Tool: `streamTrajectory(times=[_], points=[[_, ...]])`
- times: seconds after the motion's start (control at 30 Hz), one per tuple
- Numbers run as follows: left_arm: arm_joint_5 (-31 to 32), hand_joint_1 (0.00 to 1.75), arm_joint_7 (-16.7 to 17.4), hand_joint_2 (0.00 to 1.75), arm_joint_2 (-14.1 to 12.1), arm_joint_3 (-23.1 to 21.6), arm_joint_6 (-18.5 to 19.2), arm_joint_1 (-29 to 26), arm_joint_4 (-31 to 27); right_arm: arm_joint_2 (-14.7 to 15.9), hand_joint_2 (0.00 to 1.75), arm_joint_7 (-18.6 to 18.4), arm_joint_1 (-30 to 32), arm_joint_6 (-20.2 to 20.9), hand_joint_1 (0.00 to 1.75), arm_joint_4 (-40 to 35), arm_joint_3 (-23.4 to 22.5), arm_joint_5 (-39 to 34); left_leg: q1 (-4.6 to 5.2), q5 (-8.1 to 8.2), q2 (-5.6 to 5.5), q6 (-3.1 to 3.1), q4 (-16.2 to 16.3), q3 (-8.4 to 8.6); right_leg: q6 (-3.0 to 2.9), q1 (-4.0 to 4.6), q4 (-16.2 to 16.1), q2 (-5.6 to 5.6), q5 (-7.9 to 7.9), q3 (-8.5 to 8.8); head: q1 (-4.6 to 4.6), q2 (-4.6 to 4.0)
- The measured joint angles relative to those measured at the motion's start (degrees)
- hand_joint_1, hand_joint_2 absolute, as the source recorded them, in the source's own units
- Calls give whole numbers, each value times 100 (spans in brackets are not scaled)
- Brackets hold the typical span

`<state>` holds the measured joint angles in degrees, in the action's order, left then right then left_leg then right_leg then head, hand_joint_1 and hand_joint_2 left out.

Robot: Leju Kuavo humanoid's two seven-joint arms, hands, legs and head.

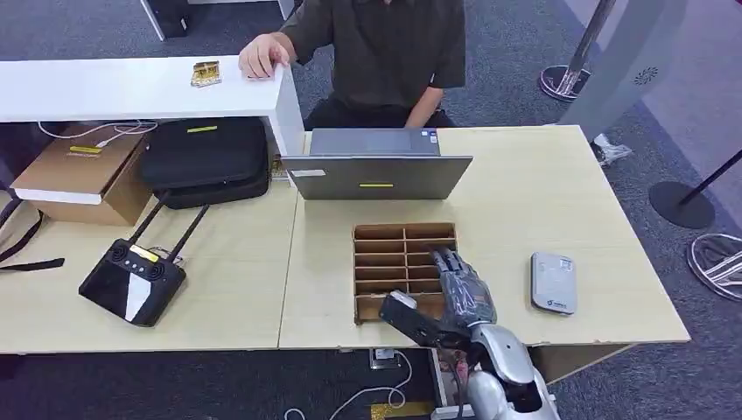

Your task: Pass the card to the sensor for recognition and then transmit it.

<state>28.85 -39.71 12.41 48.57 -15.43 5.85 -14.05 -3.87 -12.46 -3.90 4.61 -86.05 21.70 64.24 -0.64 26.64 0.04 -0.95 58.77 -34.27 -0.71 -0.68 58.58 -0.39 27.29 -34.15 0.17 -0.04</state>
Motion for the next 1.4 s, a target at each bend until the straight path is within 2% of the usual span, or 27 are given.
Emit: streamTrajectory(times=[0.4,0.83,0.87,0.9,0.93,1.4], points=[[-39,0,-4,0,0,103,-35,-42,-2,153,175,-7,376,-26,0,-498,-31,72,0,1,1,0,0,0,0,0,-1,1,0,-1,-2,0],[48,0,-4,0,0,111,4,-39,-7,164,175,-63,517,-24,0,-557,-50,-11,0,0,1,0,0,0,0,0,0,1,0,0,0,0],[55,0,-4,0,0,111,9,-39,-9,164,175,-63,517,-22,38,-557,-50,-15,0,0,1,0,0,0,0,0,0,1,0,0,0,0],[63,0,-4,0,0,111,11,-39,-9,164,175,-63,518,-17,150,-557,-50,-39,0,0,1,0,0,0,0,0,0,1,0,0,0,0],[68,0,-4,0,0,111,13,-38,-9,164,175,-63,517,-15,175,-557,-50,-61,0,0,1,0,0,0,0,0,0,1,0,0,0,0],[125,0,-4,0,0,111,39,-22,-13,162,175,26,496,-42,173,-522,-61,-184,0,0,0,0,0,1,0,0,0,0,0,0,0,0]])
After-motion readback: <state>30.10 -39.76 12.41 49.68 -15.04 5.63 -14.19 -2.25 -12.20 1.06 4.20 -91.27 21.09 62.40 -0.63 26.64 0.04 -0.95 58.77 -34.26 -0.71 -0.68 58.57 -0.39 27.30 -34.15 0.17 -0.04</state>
